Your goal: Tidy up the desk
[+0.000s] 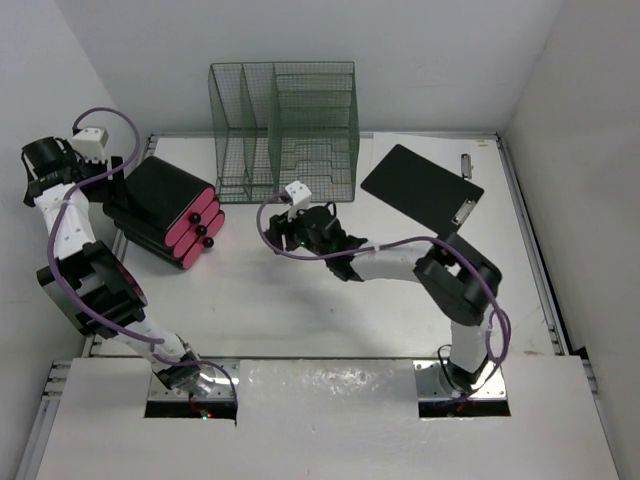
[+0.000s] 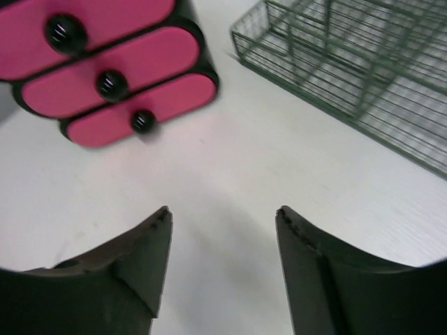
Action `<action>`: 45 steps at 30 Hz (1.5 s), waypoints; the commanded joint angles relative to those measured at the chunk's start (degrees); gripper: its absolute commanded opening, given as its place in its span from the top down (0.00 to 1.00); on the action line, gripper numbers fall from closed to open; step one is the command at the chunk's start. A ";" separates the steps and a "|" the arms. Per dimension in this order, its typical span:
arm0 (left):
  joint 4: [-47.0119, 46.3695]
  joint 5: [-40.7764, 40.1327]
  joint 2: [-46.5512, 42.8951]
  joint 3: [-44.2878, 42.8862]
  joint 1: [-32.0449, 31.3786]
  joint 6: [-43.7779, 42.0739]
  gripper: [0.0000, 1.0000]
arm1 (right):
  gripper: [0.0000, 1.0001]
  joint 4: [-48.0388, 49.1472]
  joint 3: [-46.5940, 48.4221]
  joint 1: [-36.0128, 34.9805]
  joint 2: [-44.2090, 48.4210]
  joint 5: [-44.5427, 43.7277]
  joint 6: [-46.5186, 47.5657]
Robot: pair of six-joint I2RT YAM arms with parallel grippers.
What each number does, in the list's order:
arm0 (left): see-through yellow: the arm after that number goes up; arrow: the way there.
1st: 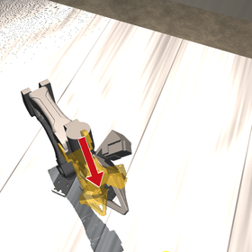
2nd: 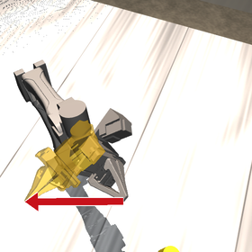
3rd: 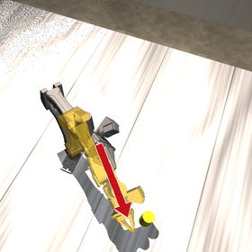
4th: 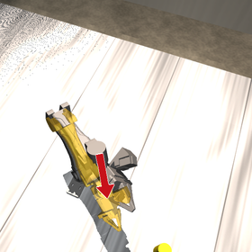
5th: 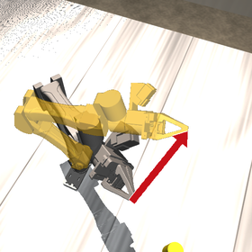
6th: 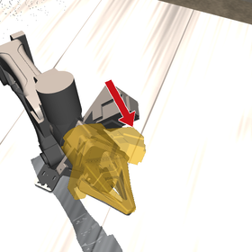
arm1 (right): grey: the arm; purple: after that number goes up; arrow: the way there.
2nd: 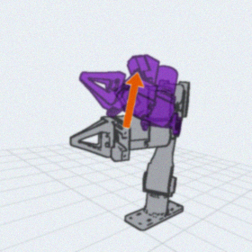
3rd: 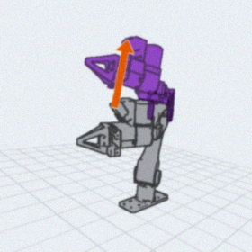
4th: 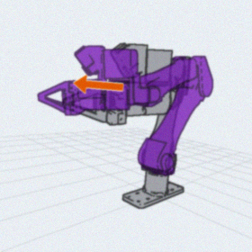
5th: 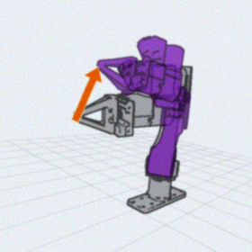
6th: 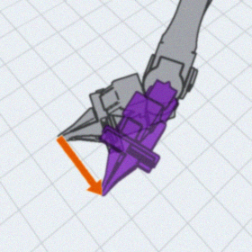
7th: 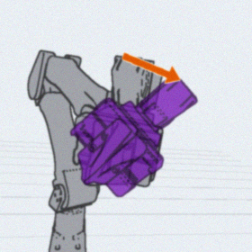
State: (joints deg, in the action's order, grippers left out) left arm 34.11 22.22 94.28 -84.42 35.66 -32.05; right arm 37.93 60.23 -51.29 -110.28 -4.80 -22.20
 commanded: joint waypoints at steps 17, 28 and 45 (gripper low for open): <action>5.44 -2.80 -9.55 -1.97 -13.51 1.29 0.29 | 0.38 -39.61 -14.87 42.81 40.32 -4.19 -2.75; 8.61 -5.25 -10.87 -1.89 -19.57 0.50 0.29 | 0.26 -41.42 1.43 66.58 9.87 2.96 -13.58; 5.80 -9.30 -8.32 -0.83 -22.74 1.73 0.29 | 0.40 -53.49 17.82 66.05 -9.60 -2.49 -7.08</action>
State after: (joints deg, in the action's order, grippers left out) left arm 42.52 13.43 86.32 -85.38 13.82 -31.00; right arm -10.76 76.77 15.22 -119.11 -4.71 -31.48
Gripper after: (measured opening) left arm 0.708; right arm 0.617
